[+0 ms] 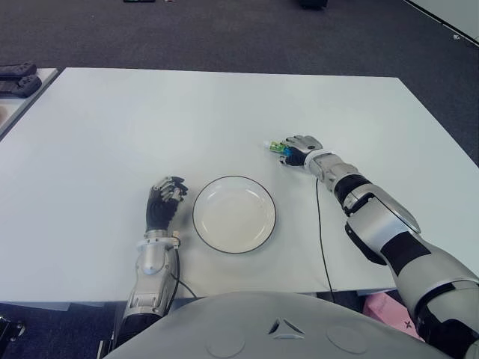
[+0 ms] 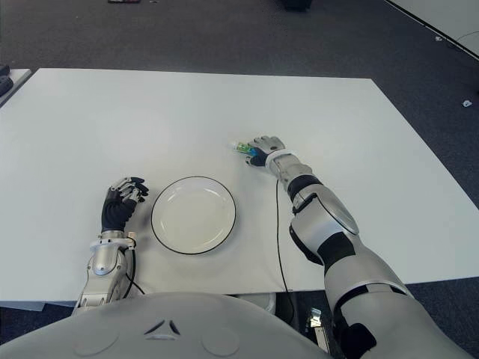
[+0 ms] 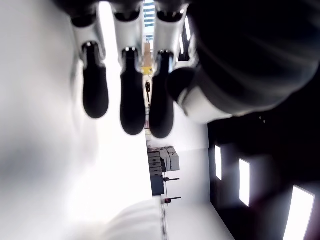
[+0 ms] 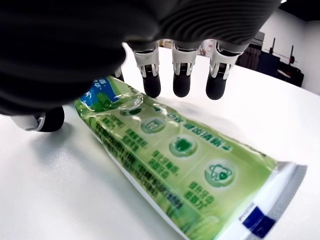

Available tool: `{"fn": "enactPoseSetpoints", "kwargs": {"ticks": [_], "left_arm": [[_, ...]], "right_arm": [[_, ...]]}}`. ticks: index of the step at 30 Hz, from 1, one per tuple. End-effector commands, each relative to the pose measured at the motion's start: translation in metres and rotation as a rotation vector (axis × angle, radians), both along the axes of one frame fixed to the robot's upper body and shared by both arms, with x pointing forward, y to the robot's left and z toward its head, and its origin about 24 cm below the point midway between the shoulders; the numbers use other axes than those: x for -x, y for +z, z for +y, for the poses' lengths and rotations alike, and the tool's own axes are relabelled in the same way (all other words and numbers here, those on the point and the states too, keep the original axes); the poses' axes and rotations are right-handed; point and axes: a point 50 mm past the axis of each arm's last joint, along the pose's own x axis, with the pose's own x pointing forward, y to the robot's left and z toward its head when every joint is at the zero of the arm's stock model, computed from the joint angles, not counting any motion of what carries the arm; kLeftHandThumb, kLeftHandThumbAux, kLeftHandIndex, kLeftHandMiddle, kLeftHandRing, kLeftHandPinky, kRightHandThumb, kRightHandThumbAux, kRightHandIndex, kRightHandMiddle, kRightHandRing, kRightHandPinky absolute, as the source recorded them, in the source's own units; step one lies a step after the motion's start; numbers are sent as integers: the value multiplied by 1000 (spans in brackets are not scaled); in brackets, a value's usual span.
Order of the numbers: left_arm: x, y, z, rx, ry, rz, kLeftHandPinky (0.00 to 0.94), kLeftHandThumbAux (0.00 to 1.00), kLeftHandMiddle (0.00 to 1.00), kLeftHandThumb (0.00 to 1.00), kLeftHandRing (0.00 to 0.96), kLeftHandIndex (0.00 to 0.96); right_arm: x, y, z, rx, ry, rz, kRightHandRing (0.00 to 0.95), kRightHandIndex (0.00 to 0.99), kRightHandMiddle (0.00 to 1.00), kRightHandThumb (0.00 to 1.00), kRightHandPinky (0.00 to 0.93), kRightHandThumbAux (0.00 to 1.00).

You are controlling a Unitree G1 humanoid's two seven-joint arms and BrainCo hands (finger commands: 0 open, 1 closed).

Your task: Put the toothpaste on the table into the plate.

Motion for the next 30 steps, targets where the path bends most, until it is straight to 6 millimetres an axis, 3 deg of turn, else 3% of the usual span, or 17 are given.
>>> {"fn": "enactPoseSetpoints", "kwargs": {"ticks": [1, 7, 12, 15, 19, 24, 29, 30], "left_arm": [[8, -11, 0, 7, 19, 70, 541, 723, 536, 704, 542, 430], [9, -11, 0, 1, 22, 73, 535, 723, 534, 703, 539, 429], [10, -11, 0, 0, 25, 74, 531, 723, 538, 703, 540, 429], [11, -11, 1, 0, 28, 74, 532, 722, 537, 703, 539, 429], [12, -11, 2, -1, 30, 76, 526, 722, 536, 703, 537, 429], [13, -11, 3, 2, 31, 83, 527, 722, 536, 702, 536, 429], [13, -11, 4, 6, 34, 85, 524, 722, 533, 702, 533, 429], [13, -11, 4, 7, 34, 84, 526, 723, 532, 703, 531, 429]], "right_arm": [[21, -29, 5, 90, 14, 120, 0, 0, 0, 514, 0, 228], [29, -39, 2, 135, 5, 130, 0, 0, 0, 499, 0, 297], [26, -38, 15, 134, 3, 111, 0, 0, 0, 479, 0, 432], [35, -46, -6, 154, -56, 111, 0, 0, 0, 467, 0, 499], [36, -47, -9, 126, -99, 93, 0, 0, 4, 462, 41, 582], [35, -45, -4, 87, -105, 50, 146, 153, 154, 515, 231, 647], [37, -47, -6, 74, -111, 29, 221, 244, 231, 546, 308, 664], [39, -49, -8, 71, -117, 27, 270, 307, 282, 602, 344, 683]]}}
